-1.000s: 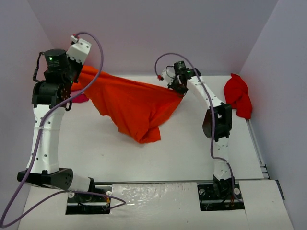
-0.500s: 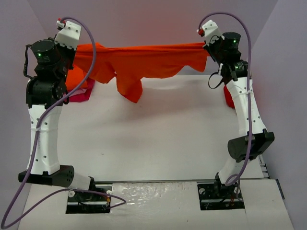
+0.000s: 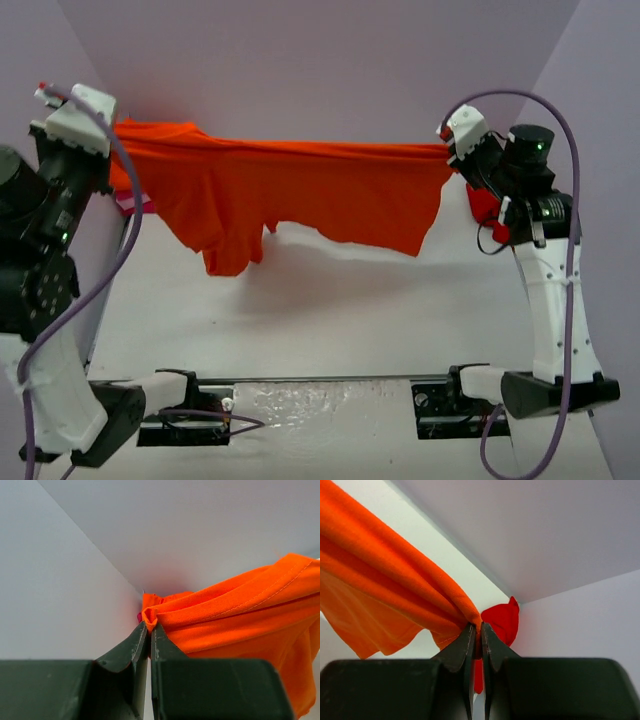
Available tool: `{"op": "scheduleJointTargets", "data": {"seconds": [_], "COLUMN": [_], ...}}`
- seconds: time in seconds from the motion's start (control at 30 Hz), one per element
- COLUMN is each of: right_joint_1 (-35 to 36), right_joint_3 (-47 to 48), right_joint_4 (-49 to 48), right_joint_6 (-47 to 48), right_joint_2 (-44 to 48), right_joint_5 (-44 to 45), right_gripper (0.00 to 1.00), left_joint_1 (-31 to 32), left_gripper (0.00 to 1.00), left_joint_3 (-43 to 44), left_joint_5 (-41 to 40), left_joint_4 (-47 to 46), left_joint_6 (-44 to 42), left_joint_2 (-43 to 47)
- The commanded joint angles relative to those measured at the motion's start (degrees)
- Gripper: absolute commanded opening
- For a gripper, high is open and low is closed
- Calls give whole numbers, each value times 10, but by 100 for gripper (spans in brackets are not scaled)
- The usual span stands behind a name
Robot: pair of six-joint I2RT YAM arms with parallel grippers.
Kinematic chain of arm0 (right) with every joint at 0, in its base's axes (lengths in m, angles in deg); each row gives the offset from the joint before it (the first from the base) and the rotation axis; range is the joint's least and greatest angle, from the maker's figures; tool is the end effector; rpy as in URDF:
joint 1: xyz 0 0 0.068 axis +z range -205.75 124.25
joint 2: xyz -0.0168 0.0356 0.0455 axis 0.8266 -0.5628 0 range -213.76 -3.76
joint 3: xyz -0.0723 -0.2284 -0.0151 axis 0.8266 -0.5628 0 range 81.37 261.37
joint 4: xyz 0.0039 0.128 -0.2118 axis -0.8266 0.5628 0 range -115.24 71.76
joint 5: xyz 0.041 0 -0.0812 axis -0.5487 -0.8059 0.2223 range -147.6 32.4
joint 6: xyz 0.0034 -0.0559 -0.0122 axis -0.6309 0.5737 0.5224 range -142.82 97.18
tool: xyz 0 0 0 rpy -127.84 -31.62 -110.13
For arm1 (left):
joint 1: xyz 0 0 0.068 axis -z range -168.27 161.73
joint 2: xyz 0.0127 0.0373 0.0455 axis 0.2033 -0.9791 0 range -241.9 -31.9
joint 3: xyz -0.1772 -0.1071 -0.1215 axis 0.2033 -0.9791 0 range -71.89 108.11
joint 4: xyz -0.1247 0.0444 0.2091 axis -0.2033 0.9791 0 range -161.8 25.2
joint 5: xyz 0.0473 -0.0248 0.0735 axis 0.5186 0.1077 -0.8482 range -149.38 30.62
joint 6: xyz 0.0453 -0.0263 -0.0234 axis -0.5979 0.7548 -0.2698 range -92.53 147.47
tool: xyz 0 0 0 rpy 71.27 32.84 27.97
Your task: Fold and stack the t-shirts
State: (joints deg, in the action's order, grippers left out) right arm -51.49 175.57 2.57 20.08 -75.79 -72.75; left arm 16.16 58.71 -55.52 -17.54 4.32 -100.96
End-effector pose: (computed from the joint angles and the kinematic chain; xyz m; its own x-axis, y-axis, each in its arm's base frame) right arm 0.2506 0.0294 0.4636 0.1535 -0.6475 -0.7464 -0.3092 0.6859 -0.6587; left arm 0.1078 -0.0111 0.5736 0.1725 0.3801 -0.9087 0.0824 0.9137 0.3978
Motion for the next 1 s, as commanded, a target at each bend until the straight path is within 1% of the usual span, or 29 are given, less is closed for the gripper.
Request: {"op": "scheduleJointTargets", "data": {"seconds": [0.0,0.2,0.33,0.47,0.5,0.57,0.6,0.67,0.77,0.83,0.97], "right_joint_1": [-29,-29,-29,-29,-29,-29,-29,-24,-17,-13,-2], "right_joint_3": [-38,-14,57,99,106,111,111,110,110,117,172], "right_joint_4": [100,208,262,270,269,263,259,249,230,217,199], "right_joint_6": [51,90,102,115,119,120,117,106,98,91,77], "right_joint_2": [22,51,34,-2,-21,-57,-70,-133,-214,-268,-437], "right_joint_5": [5,-32,-14,15,24,21,15,13,13,12,11], "right_gripper": [0,0,0,0,0,0,0,0,0,0,0], "left_joint_1": [-16,8,35,67,86,95,99,99,98,92,83], "left_gripper": [0,0,0,0,0,0,0,0,0,0,0], "left_joint_3": [51,107,151,155,147,137,130,123,116,124,132], "left_joint_5": [-21,-10,-10,-44,-65,-68,-64,-42,-39,-23,-8], "left_joint_4": [35,95,111,103,98,95,95,90,70,59,32], "left_joint_6": [-28,-47,-62,-93,-107,-129,-136,-144,-148,-150,-143], "left_joint_2": [48,46,20,-23,-51,-81,-104,-159,-220,-259,-351]}}
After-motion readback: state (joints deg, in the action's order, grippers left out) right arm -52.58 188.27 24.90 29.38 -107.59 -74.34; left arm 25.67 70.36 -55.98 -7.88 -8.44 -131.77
